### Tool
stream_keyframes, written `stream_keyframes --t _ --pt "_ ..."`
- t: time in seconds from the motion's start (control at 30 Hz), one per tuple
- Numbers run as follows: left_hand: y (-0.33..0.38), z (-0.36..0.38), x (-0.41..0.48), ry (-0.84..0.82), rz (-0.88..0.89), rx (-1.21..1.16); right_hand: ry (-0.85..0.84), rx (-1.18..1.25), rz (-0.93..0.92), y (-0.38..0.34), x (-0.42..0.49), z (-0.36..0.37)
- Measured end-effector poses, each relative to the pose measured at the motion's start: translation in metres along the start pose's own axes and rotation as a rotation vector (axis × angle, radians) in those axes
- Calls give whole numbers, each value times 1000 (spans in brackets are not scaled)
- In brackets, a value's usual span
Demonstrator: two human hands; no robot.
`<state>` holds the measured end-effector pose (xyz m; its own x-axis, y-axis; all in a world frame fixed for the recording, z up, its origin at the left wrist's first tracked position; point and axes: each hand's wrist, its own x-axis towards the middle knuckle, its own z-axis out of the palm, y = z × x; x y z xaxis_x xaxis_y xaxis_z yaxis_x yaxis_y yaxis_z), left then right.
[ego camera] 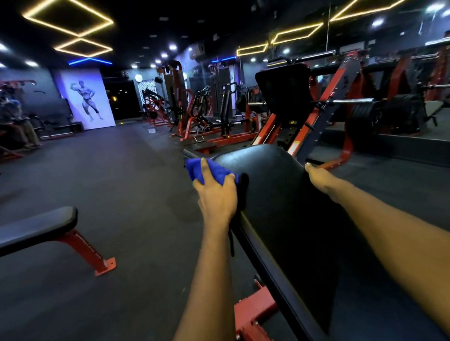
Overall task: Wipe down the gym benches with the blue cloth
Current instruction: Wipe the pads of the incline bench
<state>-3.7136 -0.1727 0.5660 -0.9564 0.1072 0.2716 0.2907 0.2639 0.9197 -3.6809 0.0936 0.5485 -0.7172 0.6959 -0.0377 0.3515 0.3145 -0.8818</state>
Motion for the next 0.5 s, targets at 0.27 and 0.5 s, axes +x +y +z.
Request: stream_keyframes --t 0.27,0.5 --pt "-21 8 -22 98 189 -285 49 50 -11 4 7 5" --pt "-40 18 -56 4 263 -224 59 32 -3 11 10 3"
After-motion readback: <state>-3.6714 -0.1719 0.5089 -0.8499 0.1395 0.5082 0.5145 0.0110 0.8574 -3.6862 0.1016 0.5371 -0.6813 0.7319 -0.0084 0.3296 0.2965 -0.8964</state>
